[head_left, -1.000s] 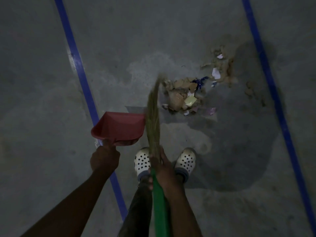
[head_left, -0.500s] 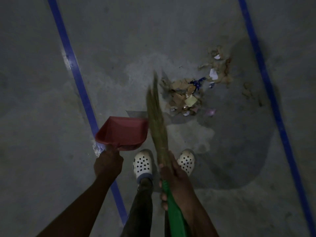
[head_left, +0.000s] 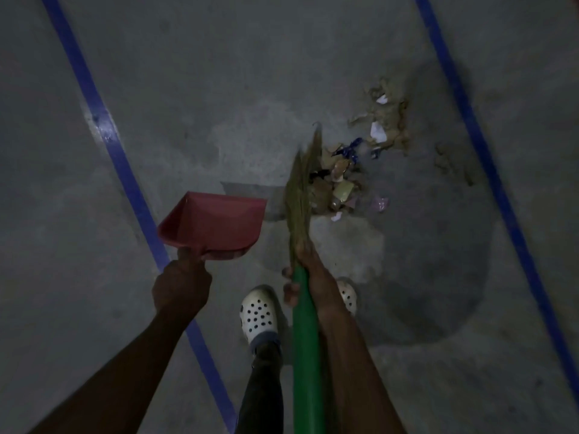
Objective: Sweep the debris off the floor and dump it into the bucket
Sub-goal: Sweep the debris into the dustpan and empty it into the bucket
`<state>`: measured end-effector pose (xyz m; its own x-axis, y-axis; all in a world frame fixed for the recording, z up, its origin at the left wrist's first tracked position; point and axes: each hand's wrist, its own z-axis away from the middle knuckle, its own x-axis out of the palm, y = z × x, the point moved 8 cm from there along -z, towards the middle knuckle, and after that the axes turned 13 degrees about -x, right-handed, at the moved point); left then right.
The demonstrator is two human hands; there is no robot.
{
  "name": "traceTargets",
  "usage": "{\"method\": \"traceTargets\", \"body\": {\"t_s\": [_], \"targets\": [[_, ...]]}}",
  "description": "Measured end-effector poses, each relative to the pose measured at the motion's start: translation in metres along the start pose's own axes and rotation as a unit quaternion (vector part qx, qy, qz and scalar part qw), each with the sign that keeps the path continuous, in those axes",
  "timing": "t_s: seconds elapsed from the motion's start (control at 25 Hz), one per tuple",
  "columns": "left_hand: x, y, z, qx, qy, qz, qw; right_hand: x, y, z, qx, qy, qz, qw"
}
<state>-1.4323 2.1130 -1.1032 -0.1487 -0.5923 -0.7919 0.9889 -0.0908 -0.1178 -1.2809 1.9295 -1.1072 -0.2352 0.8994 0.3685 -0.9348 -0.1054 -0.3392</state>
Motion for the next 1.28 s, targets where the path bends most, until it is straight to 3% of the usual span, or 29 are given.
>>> {"method": "traceTargets", "body": {"t_s": [0.12, 0.28, 0.4, 0.68, 0.8, 0.92, 1.12, 1.28], "targets": [[-0.011, 0.019, 0.014, 0.025, -0.002, 0.012, 1.000, 0.017, -0.001, 0.048, -0.017, -0.064, -0.043, 0.997], [-0.013, 0.052, 0.009, 0.068, 0.020, 0.016, 0.997, 0.034, -0.058, -0.022, -0.055, -0.029, 0.040, 0.997], [-0.006, 0.070, 0.004, 0.076, 0.042, 0.006, 0.996, 0.011, -0.071, -0.049, -0.031, 0.023, -0.007, 0.999], [0.007, 0.120, 0.027, 0.116, 0.026, -0.048, 0.992, -0.097, -0.060, 0.091, 0.001, -0.010, -0.183, 0.983], [0.008, 0.141, 0.029, 0.144, 0.037, -0.061, 0.987, -0.179, -0.073, 0.105, -0.069, 0.138, -0.077, 0.985], [0.012, 0.151, 0.022, 0.165, 0.065, -0.067, 0.982, -0.232, -0.072, 0.067, -0.099, 0.282, 0.088, 0.950], [0.026, 0.149, 0.021, 0.177, 0.074, -0.100, 0.976, -0.194, -0.044, 0.001, -0.076, 0.244, 0.050, 0.965], [0.030, 0.169, 0.060, 0.196, 0.038, -0.092, 0.976, -0.194, -0.069, 0.072, -0.151, 0.257, 0.050, 0.953]]}}
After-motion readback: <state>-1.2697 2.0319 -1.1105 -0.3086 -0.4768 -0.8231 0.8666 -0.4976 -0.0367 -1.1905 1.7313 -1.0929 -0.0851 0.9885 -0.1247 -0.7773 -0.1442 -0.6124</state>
